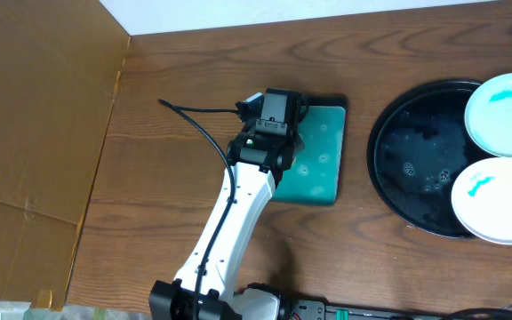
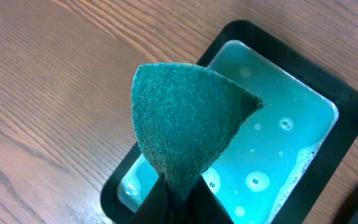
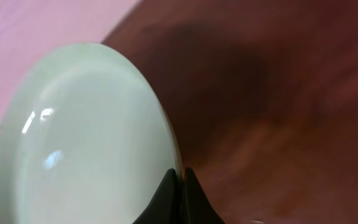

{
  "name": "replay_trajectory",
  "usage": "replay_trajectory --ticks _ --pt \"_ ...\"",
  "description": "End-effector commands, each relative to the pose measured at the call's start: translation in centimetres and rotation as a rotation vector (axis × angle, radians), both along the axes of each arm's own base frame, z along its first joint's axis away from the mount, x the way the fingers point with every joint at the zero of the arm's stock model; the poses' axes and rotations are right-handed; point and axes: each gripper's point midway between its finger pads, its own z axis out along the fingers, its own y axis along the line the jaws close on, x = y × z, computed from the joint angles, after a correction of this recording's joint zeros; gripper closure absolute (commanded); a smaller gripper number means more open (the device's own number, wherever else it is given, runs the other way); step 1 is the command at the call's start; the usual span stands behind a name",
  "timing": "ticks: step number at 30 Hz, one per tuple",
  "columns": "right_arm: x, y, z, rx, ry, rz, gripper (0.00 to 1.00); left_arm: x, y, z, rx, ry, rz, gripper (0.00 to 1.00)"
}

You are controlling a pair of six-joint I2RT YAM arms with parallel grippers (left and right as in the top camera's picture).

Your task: Clean dirty plates on tray and stack at the side

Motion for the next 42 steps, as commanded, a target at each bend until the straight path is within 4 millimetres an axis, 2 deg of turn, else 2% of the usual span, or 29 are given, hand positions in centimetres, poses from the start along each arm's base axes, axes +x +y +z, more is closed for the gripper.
replay_trajectory --ticks 1,3,7,9,11,14,15,20,22,24,25,27,29,30,31,32,35,39,42 --pt "-1.0 -3.1 -2.3 0.086 0.043 -0.138 0.99 -0.1 0.3 -0.1 0.004 0.004 0.013 0.93" --pt "-1.8 -4.6 -4.3 0.077 0.1 -0.198 0.99 -0.1 0.3 -0.1 0.003 0.004 0.013 0.93" --pt "-2.2 -5.1 -7.2 0.09 0.164 -0.223 0.99 -0.1 0.3 -0.1 0.003 0.004 0.013 0.93" --pt "-2.6 -5.7 -7.8 0.071 0.188 -0.249 0.92 -0.1 0.3 -0.1 0.003 0.003 0.012 0.93" --pt "-3.0 -6.4 -8.0 0.039 0.208 -0.284 0.91 -0.1 0.3 -0.1 0.003 0.004 0.012 0.93" --pt "-2.9 -6.9 -7.6 0.018 0.195 -0.291 0.67 -0.1 0.3 -0.1 0.003 0.004 0.012 0.93" --pt "-2.7 -6.7 -7.3 0.024 0.182 -0.28 0.67 -0.1 0.3 -0.1 0.003 0.003 0.012 0.93" --pt "1.2 -2.9 -3.5 0.111 -0.028 -0.061 0.65 -0.1 0.3 -0.1 0.003 0.003 0.012 0.93" --pt "2.6 -0.7 -2.0 0.127 -0.096 0.034 0.59 -0.1 0.3 -0.1 0.003 0.003 0.012 0.93" --pt "3.7 1.9 -1.1 0.128 -0.138 0.131 0.48 -0.1 0.3 -0.1 0.003 0.003 0.013 0.93" --pt "4.4 4.0 -0.9 0.128 -0.145 0.195 0.43 -0.1 0.3 -0.1 0.003 0.003 0.013 0.93" --pt "4.8 6.9 -1.2 0.112 -0.129 0.279 0.38 -0.1 0.3 -0.1 0.003 0.003 0.013 0.93" --pt "4.9 10.9 -2.3 0.09 -0.078 0.385 0.37 -0.1 0.3 -0.1 0.003 0.003 0.013 0.93" --pt "4.6 11.9 -3.0 0.093 -0.04 0.391 0.39 -0.1 0.3 -0.1 0.003 0.003 0.013 0.93" --pt "4.3 12.8 -3.7 0.094 0.0 0.392 0.45 -0.1 0.3 -0.1 0.003 0.003 0.013 0.93" --pt "4.1 13.5 -4.4 0.094 0.038 0.388 0.46 -0.1 0.3 -0.1 0.003 0.003 0.013 0.93" --pt "3.1 14.8 -6.2 0.08 0.149 0.354 0.38 -0.1 0.3 -0.1 0.003 0.003 0.012 0.93" --pt "1.2 14.4 -8.5 0.005 0.312 0.242 0.31 -0.1 0.3 -0.1 0.003 0.003 0.013 0.93" --pt "0.4 14.9 -9.2 -0.03 0.368 0.228 0.29 -0.1 0.3 -0.1 0.003 0.003 0.013 0.93"
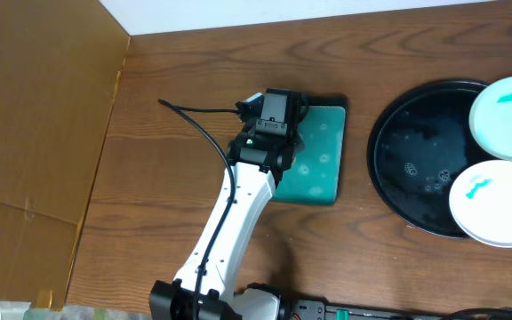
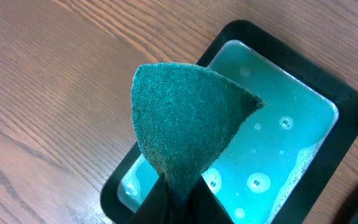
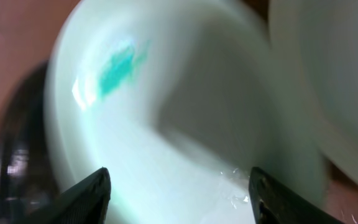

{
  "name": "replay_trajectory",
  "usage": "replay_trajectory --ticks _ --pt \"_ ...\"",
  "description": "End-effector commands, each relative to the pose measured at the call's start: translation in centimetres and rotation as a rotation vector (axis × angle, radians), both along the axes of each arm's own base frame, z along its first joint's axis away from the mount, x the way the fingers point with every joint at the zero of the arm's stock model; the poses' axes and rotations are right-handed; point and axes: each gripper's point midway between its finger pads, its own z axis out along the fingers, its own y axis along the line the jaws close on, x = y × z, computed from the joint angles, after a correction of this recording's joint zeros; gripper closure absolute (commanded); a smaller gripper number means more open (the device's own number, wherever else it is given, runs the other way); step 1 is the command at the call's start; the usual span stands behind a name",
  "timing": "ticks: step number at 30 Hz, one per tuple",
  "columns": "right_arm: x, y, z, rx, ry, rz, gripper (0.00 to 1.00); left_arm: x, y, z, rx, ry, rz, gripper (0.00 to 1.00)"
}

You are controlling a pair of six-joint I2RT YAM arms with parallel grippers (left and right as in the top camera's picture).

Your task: Clean dirty plates on tray and stack at the side

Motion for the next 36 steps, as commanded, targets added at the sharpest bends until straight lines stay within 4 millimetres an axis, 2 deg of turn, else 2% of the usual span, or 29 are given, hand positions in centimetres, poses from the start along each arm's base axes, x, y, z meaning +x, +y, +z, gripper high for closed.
replay_trajectory --ticks 1,4,9,13,16,21,24,27,29,31,36 --pt "-0.3 -1.2 -0.1 -0.138 0.035 -0.069 0.27 -0.1 0.3 -0.1 0.003 0.003 0.013 0.93" --pt "-0.6 -0.7 -0.3 -0.165 0.056 -0.079 0.22 0.0 0.3 0.0 0.002 0.0 0.013 0.93" --pt "0.2 -0.2 0.1 -0.183 0.02 -0.07 0.24 0.0 0.3 0.0 0.002 0.0 0.013 0.93" --pt "1.3 0.4 1.3 -0.16 -0.031 -0.051 0.25 0.0 0.3 0.0 0.002 -0.001 0.013 0.92" --pt "2.1 0.9 3.5 -0.144 -0.067 -0.023 0.25 0.0 0.3 0.0 0.002 -0.001 0.013 0.93" --pt "1.9 0.7 7.8 -0.167 -0.104 -0.018 0.23 0.0 0.3 0.0 0.002 -0.001 0.013 0.93" --pt "0.8 0.1 9.2 -0.2 -0.099 -0.042 0.14 0.0 0.3 0.0 0.002 -0.001 0.013 0.93" --pt "-1.7 -1.4 8.6 -0.248 0.006 -0.126 0.11 0.0 0.3 0.0 0.002 -0.001 0.013 0.93" --pt "-3.4 -1.9 7.4 -0.249 0.096 -0.188 0.01 0.0 0.3 0.0 0.002 -0.001 0.013 0.93" --pt "-4.6 -1.4 6.0 -0.213 0.157 -0.219 0.01 0.0 0.3 0.0 -0.001 -0.003 0.017 0.93" --pt "-5.8 -0.5 3.1 -0.202 0.204 -0.224 0.01 0.0 0.3 0.0 -0.014 -0.011 0.04 0.93"
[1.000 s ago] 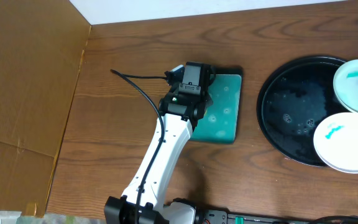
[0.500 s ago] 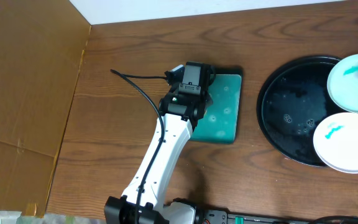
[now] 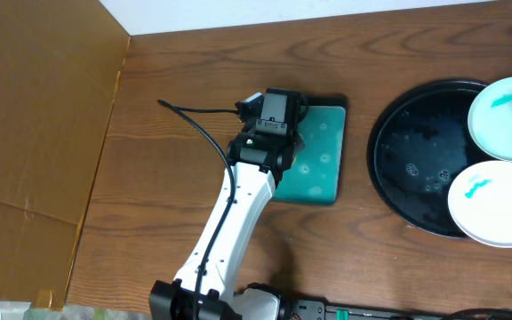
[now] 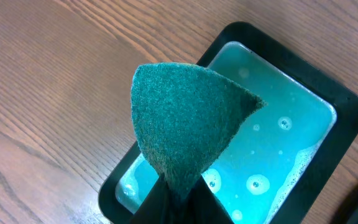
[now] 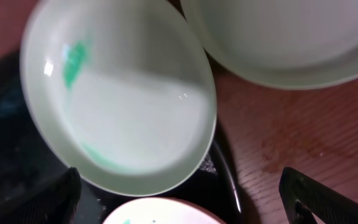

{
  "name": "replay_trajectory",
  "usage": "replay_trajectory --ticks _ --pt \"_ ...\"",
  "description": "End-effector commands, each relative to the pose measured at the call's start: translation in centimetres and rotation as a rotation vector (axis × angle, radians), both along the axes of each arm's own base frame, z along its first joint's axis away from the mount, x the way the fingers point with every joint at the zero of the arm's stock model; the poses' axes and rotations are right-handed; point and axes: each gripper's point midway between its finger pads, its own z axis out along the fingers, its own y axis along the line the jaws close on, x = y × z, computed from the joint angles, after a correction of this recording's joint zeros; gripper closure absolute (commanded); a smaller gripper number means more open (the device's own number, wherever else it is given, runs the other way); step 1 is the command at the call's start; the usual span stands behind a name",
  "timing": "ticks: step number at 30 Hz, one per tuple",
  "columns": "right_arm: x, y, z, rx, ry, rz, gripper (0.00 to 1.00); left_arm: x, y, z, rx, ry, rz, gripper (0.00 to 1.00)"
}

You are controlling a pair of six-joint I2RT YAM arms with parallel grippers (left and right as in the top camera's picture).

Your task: Clean dirty plates on tray and stack at the side

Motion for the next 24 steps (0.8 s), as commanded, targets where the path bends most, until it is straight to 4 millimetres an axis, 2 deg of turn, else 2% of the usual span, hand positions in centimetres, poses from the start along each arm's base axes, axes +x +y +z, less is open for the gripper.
replay_trajectory --ticks 1,5,9,11,14,15,24 --pt "-1.0 0.5 -2.3 0.01 0.043 -0.065 0.01 0.0 0.3 -0.1 -0.007 -0.004 0.03 0.93" --pt "-0.7 0.4 -3.1 -0.001 0.015 -0.09 0.01 0.0 0.3 -0.1 -0.007 -0.004 0.03 0.93" --pt "-1.5 -0.4 -4.4 -0.031 0.035 -0.137 0.01 0.0 0.3 0.0 -0.007 -0.005 0.03 0.93" --pt "-1.4 -0.4 -4.8 -0.031 0.018 -0.137 0.05 0.0 0.3 0.0 -0.008 -0.008 0.029 0.93" --pt "-0.9 -0.2 -5.0 -0.022 -0.009 -0.134 0.21 0.1 0.3 0.0 -0.008 -0.009 0.03 0.93" --pt "-0.9 -0.2 -5.0 -0.022 -0.014 -0.134 0.23 0.1 0.3 0.0 -0.008 -0.009 0.03 0.93" --pt "0.0 -0.7 -5.9 -0.042 -0.054 -0.144 0.22 0.1 0.3 0.0 -0.008 -0.008 0.029 0.92"
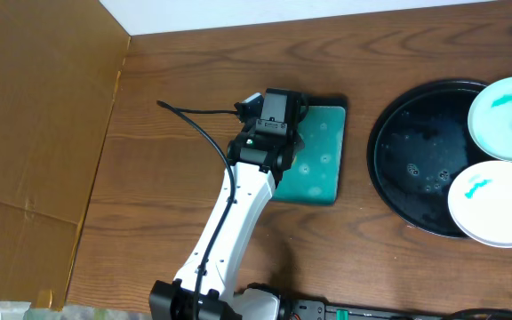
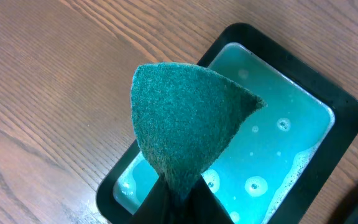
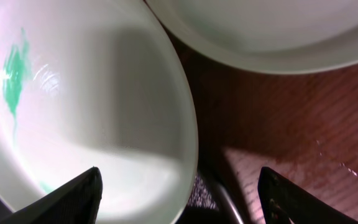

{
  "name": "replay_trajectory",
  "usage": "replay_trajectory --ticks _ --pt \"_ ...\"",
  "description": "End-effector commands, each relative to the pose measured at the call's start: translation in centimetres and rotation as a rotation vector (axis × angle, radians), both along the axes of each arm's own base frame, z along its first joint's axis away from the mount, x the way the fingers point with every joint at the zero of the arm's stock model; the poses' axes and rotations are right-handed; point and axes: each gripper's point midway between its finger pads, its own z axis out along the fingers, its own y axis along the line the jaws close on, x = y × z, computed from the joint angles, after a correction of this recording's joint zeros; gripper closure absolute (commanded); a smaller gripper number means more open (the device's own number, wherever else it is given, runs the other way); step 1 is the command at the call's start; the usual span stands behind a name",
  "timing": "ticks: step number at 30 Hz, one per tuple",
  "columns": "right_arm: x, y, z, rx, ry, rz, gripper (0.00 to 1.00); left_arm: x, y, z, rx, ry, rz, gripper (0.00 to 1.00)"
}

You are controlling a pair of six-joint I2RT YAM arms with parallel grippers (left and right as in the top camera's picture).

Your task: Clean dirty plates on tray and stack at the side

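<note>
A round black tray (image 1: 420,160) holds two white plates smeared with teal: one at the back right (image 1: 503,105), one at the front right (image 1: 494,203). My right gripper (image 3: 179,202) is open, low over the back plate (image 3: 73,106), whose right rim lies between the fingers (image 3: 61,199). A clean white plate (image 3: 278,31) rests on the table just beyond the tray. My left gripper (image 2: 176,196) is shut on a green sponge (image 2: 182,124) above a black basin of teal soapy water (image 2: 278,143).
The basin (image 1: 320,156) stands at mid-table, left of the tray. A brown cardboard sheet (image 1: 34,133) covers the left side. The tray's rim (image 3: 225,202) runs under my right gripper. The left arm (image 1: 238,204) reaches in from the front edge.
My right gripper has come down closer to the back plate, and the plate's right rim now lies between its open fingers. The left gripper and sponge have not moved.
My right gripper was shut on the rim of a clean plate over the table. Then it was open over the smeared back plate, the clean plate lying beside the tray. It stood higher after that, and is now low at that plate's rim. The left held the sponge throughout.
</note>
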Motion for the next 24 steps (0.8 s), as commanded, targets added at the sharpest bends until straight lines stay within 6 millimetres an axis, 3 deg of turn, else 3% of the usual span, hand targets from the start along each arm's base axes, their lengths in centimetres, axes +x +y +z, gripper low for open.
replay_trajectory --ticks 1,7,9,12,16,21,24 --pt "-0.1 -0.3 -1.2 -0.021 0.017 -0.017 0.23 0.0 0.3 0.0 0.001 -0.002 0.015 0.93" --pt "0.3 -0.3 -2.3 -0.02 0.025 -0.016 0.33 0.0 0.3 0.0 0.001 -0.002 0.015 0.93" --pt "0.8 -0.3 -1.9 -0.029 0.006 0.005 0.44 0.0 0.3 0.0 0.001 -0.002 0.015 0.93" --pt "1.4 -0.2 -1.4 -0.036 -0.009 0.021 0.73 0.0 0.3 0.0 0.001 -0.003 0.016 0.93" --pt "2.2 -0.1 -0.7 -0.043 -0.032 0.053 0.99 0.0 0.3 0.0 0.001 -0.003 0.015 0.93" --pt "3.7 0.7 0.8 -0.037 -0.076 0.141 0.99 0.1 0.3 0.0 0.001 -0.003 0.015 0.93" --pt "5.3 2.3 2.6 -0.009 -0.129 0.259 0.99 0.1 0.3 0.0 0.0 -0.006 0.015 0.93"
